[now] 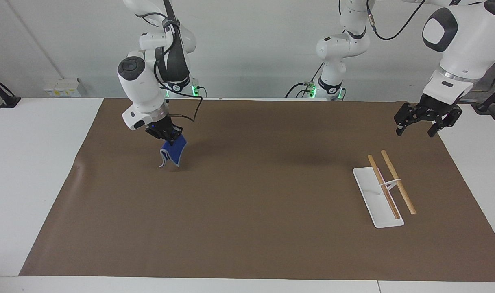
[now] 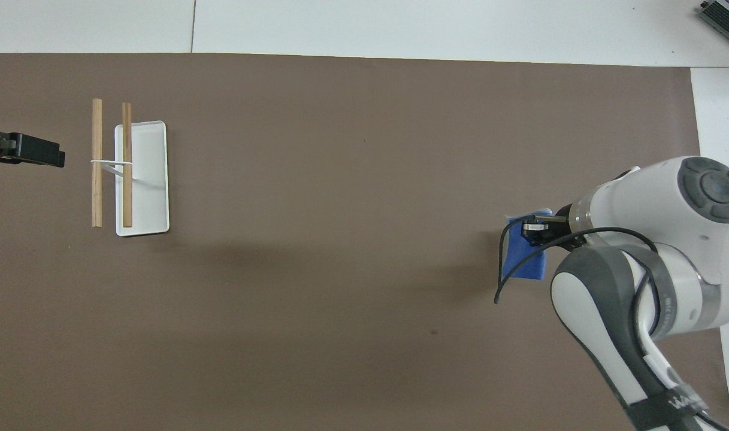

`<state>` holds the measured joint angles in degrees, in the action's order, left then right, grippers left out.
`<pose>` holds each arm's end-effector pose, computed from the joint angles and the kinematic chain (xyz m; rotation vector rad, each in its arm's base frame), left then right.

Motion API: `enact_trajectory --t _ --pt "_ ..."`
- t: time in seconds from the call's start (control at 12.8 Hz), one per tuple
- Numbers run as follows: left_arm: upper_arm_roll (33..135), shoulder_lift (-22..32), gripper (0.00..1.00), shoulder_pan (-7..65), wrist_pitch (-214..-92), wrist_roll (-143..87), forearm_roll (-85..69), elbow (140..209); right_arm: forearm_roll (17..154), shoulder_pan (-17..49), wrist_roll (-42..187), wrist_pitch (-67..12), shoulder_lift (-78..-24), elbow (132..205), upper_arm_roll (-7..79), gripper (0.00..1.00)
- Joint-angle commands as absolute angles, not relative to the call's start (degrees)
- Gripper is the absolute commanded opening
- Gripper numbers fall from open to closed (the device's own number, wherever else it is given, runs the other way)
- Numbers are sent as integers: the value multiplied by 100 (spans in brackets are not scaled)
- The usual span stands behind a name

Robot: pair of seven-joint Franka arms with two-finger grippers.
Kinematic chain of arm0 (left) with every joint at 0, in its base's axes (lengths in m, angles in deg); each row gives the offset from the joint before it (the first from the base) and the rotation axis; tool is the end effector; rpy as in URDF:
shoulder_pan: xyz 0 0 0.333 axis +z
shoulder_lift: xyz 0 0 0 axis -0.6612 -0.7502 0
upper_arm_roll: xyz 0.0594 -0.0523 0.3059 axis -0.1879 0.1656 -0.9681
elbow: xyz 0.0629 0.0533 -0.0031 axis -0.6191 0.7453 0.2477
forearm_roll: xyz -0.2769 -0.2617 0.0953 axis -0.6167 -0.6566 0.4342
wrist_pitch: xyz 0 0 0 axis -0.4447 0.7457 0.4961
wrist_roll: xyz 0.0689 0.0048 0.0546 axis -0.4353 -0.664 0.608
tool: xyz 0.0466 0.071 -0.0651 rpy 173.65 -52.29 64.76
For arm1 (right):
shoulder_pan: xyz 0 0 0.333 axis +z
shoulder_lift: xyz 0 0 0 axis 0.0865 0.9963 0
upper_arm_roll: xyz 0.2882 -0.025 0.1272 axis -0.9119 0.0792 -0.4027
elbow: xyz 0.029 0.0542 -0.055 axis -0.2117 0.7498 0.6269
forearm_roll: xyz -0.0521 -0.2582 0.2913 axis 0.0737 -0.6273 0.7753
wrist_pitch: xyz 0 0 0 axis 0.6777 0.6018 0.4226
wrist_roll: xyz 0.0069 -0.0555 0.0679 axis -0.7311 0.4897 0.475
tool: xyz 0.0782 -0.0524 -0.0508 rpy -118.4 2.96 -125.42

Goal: Right arm passes towel to left arm to hang
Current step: 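Lift the towel with the right gripper while the left gripper reaches toward it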

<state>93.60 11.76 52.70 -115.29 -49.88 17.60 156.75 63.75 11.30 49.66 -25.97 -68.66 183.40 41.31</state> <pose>0.5862 -0.0061 0.6059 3.1276 -0.1968 0.1925 0.5296 0.0860 0.4477 -2.9989 0.2773 0.0626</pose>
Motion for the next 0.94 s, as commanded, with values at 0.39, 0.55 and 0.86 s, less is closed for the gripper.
enact_trajectory --t 0.39,0.55,0.86 --pt "9387 1363 100 5325 -11481 -4971 1658 15849 9168 1321 4490 -2598 -6485 17201 3777 0" --pt "9413 1372 100 5317 -11472 -4971 1501 15876 9661 1593 4078 -2922 -6398 17042 3769 0" --pt "9387 1749 100 5388 -11761 -4139 -273 16638 10408 2139 3795 -4126 -6126 16875 3751 0"
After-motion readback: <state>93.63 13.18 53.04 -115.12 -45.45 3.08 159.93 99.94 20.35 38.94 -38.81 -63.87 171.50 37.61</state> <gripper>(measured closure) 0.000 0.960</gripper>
